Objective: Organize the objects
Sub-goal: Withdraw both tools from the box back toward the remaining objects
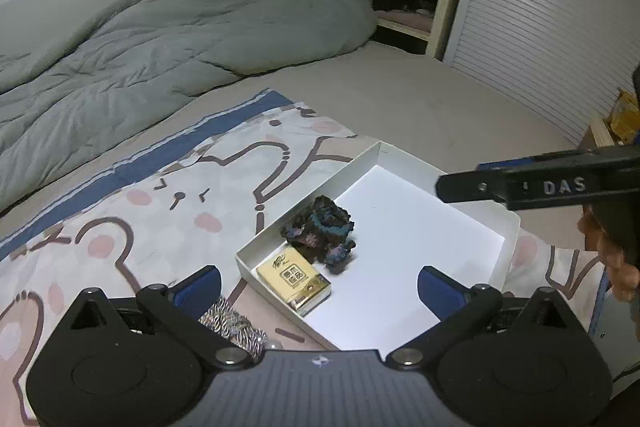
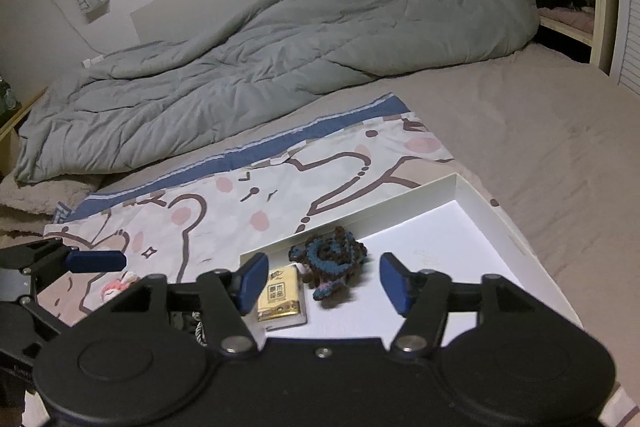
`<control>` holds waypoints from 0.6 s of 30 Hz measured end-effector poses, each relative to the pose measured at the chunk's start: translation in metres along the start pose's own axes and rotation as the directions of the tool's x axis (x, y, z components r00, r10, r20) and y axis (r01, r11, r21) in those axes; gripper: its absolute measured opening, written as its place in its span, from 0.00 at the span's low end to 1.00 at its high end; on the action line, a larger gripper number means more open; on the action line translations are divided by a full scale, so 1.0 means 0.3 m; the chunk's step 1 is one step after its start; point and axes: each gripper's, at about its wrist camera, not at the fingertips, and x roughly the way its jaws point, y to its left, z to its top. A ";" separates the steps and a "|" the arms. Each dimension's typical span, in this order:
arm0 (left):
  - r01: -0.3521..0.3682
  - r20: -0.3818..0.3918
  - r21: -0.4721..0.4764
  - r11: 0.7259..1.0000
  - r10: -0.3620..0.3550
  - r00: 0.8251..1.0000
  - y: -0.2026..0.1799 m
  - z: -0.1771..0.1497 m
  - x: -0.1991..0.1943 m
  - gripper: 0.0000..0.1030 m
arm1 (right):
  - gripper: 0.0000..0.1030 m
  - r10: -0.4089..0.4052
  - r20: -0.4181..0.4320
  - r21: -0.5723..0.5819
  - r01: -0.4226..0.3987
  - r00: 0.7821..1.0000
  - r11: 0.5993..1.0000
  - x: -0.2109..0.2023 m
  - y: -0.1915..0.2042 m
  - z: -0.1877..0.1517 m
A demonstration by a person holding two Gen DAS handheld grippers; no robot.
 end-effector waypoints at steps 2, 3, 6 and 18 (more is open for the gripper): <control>-0.009 0.015 -0.014 1.000 0.009 1.000 -0.005 -0.012 -0.021 1.00 | 0.68 -0.004 0.010 -0.008 0.004 1.000 1.000 -0.025 0.002 -0.011; -0.015 0.023 -0.024 1.000 0.016 1.000 -0.008 -0.018 -0.031 1.00 | 0.69 -0.007 0.016 -0.014 0.007 1.000 1.000 -0.039 0.005 -0.017; -0.027 0.043 -0.059 0.998 0.029 0.999 -0.013 -0.037 -0.056 1.00 | 0.74 -0.021 0.035 -0.030 0.022 0.999 0.999 -0.073 0.007 -0.035; -0.068 0.071 -0.182 0.981 0.082 0.994 -0.015 -0.104 -0.117 1.00 | 0.94 -0.074 0.074 -0.084 0.080 0.995 0.993 -0.156 0.004 -0.124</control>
